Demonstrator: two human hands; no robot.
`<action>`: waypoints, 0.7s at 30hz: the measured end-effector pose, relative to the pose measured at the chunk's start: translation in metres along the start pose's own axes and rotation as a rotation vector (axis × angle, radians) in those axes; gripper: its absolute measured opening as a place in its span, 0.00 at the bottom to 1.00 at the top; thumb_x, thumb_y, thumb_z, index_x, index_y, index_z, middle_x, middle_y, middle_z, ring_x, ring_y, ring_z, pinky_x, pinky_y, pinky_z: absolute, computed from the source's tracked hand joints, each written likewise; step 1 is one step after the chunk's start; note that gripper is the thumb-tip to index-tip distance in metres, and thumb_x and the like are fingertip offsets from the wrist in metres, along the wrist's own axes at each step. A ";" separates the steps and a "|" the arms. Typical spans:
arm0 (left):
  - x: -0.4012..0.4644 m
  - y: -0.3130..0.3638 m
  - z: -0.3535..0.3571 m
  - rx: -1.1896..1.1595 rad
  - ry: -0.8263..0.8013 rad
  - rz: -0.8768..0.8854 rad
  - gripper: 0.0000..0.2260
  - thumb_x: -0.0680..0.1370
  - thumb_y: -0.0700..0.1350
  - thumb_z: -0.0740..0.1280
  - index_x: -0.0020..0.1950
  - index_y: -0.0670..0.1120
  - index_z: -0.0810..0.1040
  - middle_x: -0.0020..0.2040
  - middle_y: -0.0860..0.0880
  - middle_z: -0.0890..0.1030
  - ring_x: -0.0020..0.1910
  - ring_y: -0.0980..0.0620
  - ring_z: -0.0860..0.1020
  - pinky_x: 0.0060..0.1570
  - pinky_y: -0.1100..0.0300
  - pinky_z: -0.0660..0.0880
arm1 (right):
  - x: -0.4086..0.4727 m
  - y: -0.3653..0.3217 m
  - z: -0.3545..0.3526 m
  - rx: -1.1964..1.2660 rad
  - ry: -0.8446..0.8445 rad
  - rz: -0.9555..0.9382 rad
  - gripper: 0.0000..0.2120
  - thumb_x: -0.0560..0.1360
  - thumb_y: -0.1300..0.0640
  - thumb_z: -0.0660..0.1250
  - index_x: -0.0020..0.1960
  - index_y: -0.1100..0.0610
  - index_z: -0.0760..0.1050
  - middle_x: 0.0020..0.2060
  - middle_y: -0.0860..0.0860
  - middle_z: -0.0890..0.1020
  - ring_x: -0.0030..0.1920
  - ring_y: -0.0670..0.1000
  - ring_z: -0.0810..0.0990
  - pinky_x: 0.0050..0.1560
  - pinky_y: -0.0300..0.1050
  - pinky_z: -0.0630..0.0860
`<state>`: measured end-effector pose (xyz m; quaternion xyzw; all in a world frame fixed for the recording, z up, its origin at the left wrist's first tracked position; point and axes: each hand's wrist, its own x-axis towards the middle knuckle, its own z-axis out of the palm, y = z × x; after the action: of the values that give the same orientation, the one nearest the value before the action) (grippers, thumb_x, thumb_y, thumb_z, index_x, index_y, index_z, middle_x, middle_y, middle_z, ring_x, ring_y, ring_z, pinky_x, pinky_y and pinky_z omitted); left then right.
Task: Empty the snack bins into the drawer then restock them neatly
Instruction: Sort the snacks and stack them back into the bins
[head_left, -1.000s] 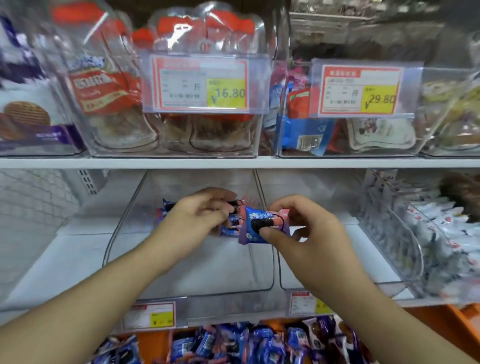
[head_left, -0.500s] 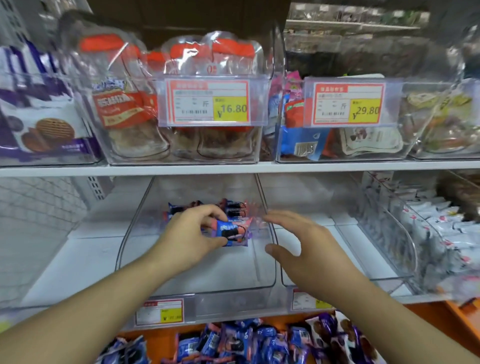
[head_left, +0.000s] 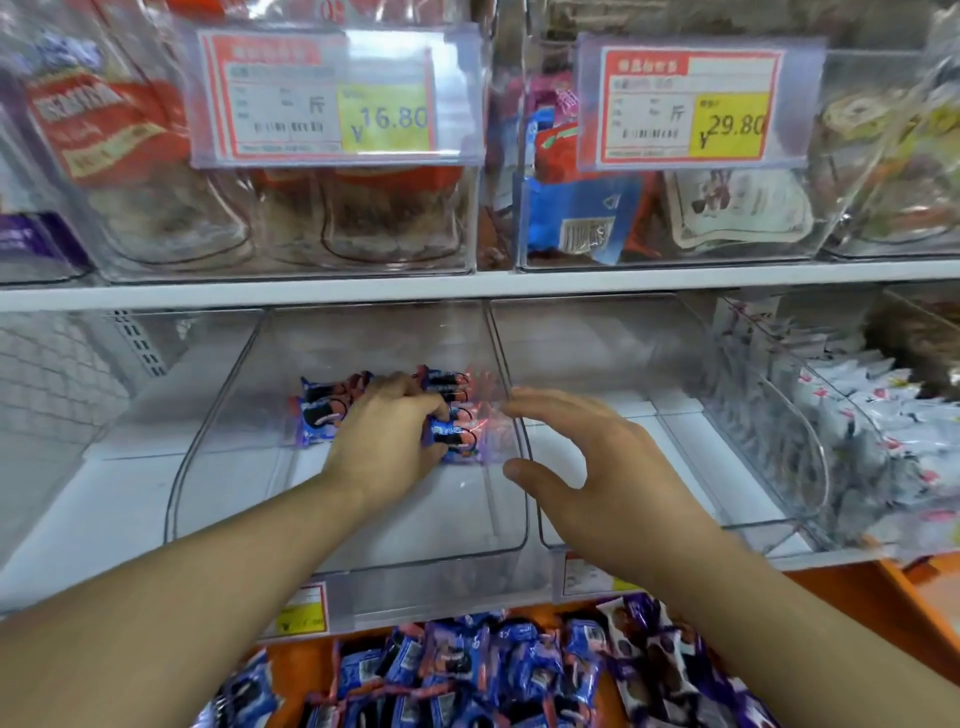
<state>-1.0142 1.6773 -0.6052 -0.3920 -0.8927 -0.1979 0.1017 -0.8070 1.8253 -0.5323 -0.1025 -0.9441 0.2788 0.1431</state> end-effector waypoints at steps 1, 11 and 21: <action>-0.001 0.001 0.000 -0.001 0.002 -0.003 0.16 0.69 0.47 0.80 0.56 0.53 0.85 0.52 0.49 0.78 0.53 0.44 0.76 0.50 0.54 0.75 | 0.000 0.000 0.000 0.002 -0.004 0.002 0.23 0.81 0.43 0.69 0.75 0.37 0.71 0.73 0.29 0.69 0.74 0.33 0.61 0.63 0.18 0.49; -0.046 0.022 -0.061 -0.298 0.047 -0.040 0.18 0.73 0.49 0.79 0.62 0.55 0.84 0.58 0.52 0.79 0.59 0.50 0.75 0.59 0.63 0.69 | -0.011 -0.015 -0.009 -0.050 0.031 -0.087 0.25 0.80 0.45 0.71 0.76 0.41 0.72 0.75 0.36 0.70 0.76 0.40 0.62 0.75 0.29 0.55; -0.216 0.023 -0.061 -0.425 -0.487 -0.152 0.04 0.78 0.53 0.74 0.52 0.58 0.82 0.47 0.59 0.82 0.45 0.59 0.80 0.41 0.66 0.74 | -0.095 -0.017 0.077 -0.126 -0.444 -0.268 0.17 0.79 0.52 0.72 0.67 0.48 0.78 0.61 0.46 0.78 0.61 0.48 0.77 0.63 0.46 0.76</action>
<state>-0.8503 1.5226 -0.6171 -0.3723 -0.8562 -0.2874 -0.2138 -0.7451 1.7472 -0.6055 0.0782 -0.9730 0.2137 -0.0387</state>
